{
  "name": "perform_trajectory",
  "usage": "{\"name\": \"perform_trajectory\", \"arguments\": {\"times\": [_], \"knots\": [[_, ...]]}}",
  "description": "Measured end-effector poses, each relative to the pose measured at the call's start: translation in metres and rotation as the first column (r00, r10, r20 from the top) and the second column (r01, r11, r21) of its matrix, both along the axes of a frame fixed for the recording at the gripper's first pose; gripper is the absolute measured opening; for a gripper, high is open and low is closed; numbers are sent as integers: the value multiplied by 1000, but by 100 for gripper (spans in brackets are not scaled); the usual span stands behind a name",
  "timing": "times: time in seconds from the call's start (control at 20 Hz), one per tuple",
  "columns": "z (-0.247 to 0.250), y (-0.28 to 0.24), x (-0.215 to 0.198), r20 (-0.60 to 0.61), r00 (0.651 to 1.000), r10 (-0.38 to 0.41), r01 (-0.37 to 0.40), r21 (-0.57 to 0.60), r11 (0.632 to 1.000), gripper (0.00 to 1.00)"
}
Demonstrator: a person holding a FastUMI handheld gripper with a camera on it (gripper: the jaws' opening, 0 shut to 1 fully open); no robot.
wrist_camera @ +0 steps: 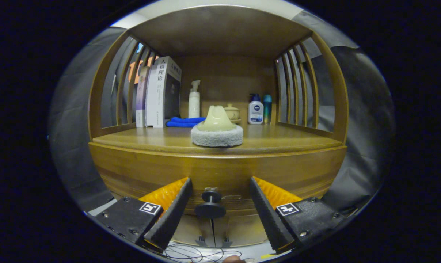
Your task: Pull open the drawer, take out the items inside it, and place them on the countertop above the cabinet.
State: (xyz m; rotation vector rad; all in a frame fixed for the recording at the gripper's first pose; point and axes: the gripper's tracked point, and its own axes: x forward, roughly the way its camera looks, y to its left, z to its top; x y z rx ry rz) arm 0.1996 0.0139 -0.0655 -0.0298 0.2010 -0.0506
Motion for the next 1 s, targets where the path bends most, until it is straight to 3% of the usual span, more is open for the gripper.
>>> {"name": "perform_trajectory", "arguments": {"times": [0.25,0.35,0.8,1.0], "knots": [[-1,1,-2,3,1000,7,-7,10,1000,100],[12,9,-13,35,998,43,-44,20,999,100],[103,-3,-126,160,982,102,-114,64,991,99],[104,-33,-178,152,983,101,-108,41,993,99]]}}
